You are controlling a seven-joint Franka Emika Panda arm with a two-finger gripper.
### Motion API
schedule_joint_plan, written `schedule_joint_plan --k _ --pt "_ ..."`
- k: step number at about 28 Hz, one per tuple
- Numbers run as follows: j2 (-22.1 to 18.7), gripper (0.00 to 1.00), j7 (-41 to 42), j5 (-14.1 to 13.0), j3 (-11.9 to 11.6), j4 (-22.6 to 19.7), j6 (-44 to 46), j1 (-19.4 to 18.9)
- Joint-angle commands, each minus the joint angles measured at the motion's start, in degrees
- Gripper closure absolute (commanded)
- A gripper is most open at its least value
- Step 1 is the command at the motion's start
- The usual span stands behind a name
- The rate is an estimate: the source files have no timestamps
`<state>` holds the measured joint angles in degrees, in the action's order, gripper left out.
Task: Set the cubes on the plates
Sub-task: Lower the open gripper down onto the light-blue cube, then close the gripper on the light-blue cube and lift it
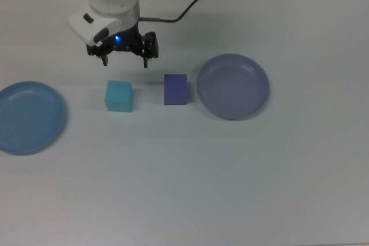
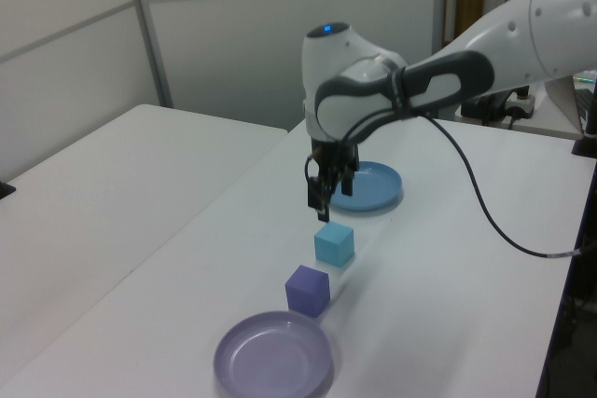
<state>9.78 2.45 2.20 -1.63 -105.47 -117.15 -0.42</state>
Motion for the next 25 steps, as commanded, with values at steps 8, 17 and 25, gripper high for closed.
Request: schedule_joint_plan --k 8,17,25 --pt "5.1 0.0 -5.2 5.4 -0.7 -1.0 -6.9 0.2" --pt "9.2 0.0 -9.5 9.8 -0.7 -1.1 -11.0 0.2" --pt "11.7 0.0 -13.3 13.2 -0.7 -1.3 -12.8 0.2"
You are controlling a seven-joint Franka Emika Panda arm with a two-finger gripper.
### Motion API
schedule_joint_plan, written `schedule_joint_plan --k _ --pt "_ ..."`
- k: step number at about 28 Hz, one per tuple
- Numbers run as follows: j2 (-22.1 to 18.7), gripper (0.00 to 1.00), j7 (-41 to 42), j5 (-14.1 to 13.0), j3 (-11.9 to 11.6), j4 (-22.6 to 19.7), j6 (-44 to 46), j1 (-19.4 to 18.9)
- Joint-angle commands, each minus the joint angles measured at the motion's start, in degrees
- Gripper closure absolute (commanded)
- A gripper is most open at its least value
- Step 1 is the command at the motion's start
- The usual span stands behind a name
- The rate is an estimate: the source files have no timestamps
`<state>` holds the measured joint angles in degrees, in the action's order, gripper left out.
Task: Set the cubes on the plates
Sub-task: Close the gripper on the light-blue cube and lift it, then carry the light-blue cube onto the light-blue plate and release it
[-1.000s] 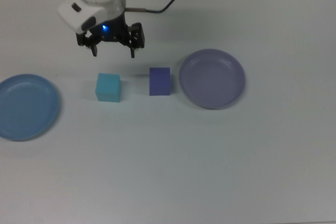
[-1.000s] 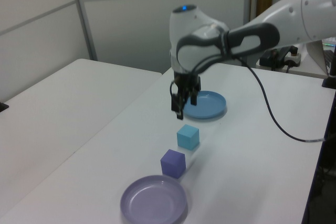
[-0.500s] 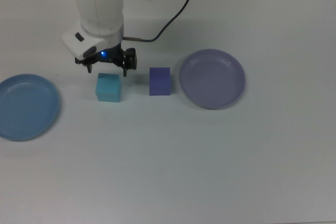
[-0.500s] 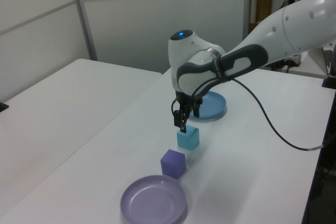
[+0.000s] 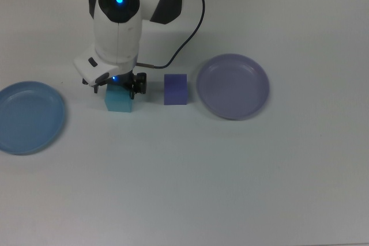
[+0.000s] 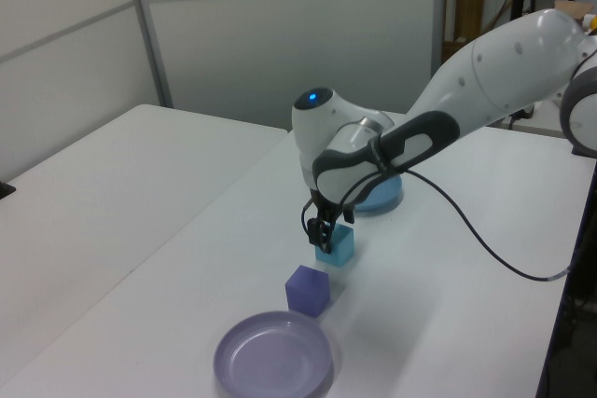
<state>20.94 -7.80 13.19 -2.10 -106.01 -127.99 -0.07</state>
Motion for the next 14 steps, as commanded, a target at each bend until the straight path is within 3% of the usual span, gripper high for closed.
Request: schedule_joint_plan --k 1,3,4,7,10,14 --pt "0.4 0.06 -3.5 2.3 -0.2 -0.8 -1.9 -0.1" --pt "0.4 0.33 -3.8 2.3 -0.2 -0.8 -1.9 -0.2" --pt "0.4 0.57 -4.3 2.1 -0.2 -0.8 -1.8 -0.1" --pt "0.4 0.84 -5.8 2.0 -0.2 -0.6 -1.6 -0.1" --pt "-0.1 0.95 -6.8 1.5 -0.3 -0.1 -1.0 0.4" --pt "-2.2 0.97 -5.8 -0.3 -0.2 2.7 1.8 5.1"
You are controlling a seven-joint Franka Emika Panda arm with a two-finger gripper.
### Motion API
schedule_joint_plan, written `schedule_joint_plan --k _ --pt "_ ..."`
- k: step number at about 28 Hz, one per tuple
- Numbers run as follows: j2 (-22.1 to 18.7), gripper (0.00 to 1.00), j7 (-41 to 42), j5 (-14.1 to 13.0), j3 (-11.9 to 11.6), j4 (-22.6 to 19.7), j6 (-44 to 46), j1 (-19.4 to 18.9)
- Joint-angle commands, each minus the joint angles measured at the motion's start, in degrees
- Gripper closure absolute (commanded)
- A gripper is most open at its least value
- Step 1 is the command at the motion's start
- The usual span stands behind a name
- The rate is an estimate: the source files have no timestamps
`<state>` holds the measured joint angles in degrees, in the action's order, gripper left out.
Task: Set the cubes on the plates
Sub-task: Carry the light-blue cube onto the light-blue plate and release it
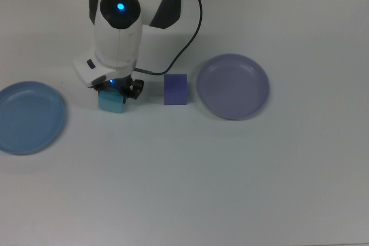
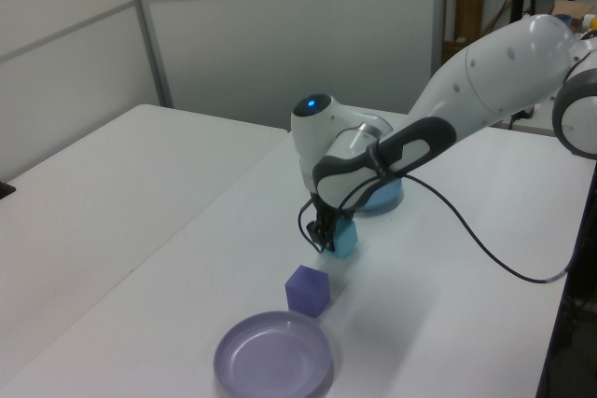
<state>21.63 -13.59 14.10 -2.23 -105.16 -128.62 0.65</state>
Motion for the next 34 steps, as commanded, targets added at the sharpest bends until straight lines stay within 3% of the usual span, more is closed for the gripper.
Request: schedule_joint_plan --k 1,6,10,14,17,20,21,22,23,24,25,34 --pt "-3.0 0.97 0.6 -1.9 -0.1 2.6 2.8 5.4" --pt "-1.9 0.93 8.8 -5.7 -0.1 7.5 2.5 13.4" --pt "2.3 0.91 15.6 -10.0 -0.1 11.4 1.2 18.2" --pt "5.4 0.9 18.7 -12.1 -0.1 12.4 -1.8 19.5" --pt "7.4 0.84 18.4 -13.7 0.0 12.4 -7.5 19.8" --pt "8.2 0.82 18.2 -17.0 0.1 12.4 -11.4 19.8" --pt "8.3 0.71 18.5 -19.5 0.1 12.4 -12.3 19.7" --pt "8.3 0.59 18.8 -20.2 0.1 12.4 -12.4 19.7" --pt "8.2 0.39 18.9 -20.6 0.1 12.4 -12.4 19.8" --pt "8.2 0.1 18.9 -20.6 0.1 12.4 -12.3 19.7" --pt "8.1 0.0 19.0 -20.1 0.1 12.4 -12.3 19.5" --pt "6.5 0.0 18.9 -20.3 0.4 12.3 -11.8 19.0"
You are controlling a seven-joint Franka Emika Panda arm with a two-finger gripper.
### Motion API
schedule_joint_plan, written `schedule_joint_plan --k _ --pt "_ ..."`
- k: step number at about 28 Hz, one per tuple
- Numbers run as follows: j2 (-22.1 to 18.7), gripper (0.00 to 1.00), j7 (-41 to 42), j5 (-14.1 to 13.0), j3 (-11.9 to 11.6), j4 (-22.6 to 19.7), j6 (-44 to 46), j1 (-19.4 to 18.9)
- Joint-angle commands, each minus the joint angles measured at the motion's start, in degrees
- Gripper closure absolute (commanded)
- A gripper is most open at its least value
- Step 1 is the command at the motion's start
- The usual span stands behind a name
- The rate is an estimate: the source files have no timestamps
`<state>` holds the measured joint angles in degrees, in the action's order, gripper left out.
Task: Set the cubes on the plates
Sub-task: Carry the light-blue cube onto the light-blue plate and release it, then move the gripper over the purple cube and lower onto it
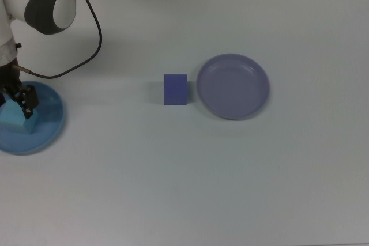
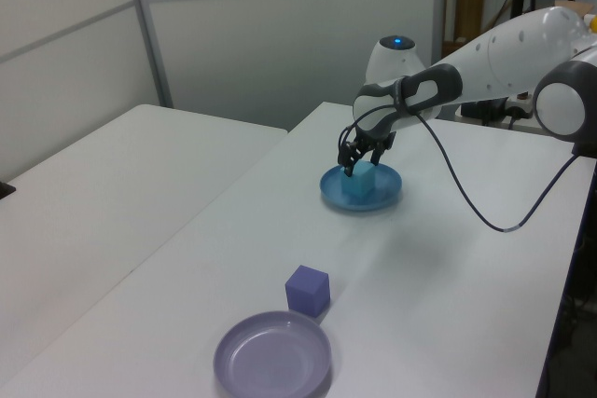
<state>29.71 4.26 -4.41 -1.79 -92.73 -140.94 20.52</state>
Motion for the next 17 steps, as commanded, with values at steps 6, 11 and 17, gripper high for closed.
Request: schedule_joint_plan --k 6,11,17 --pt "-5.6 0.0 0.8 -1.8 0.1 -0.8 7.3 -3.5" --pt "-10.7 0.0 -1.1 -2.1 0.1 -2.4 19.5 -9.5" --pt "-13.5 0.0 -8.2 -1.9 0.1 -3.2 31.5 -17.8"
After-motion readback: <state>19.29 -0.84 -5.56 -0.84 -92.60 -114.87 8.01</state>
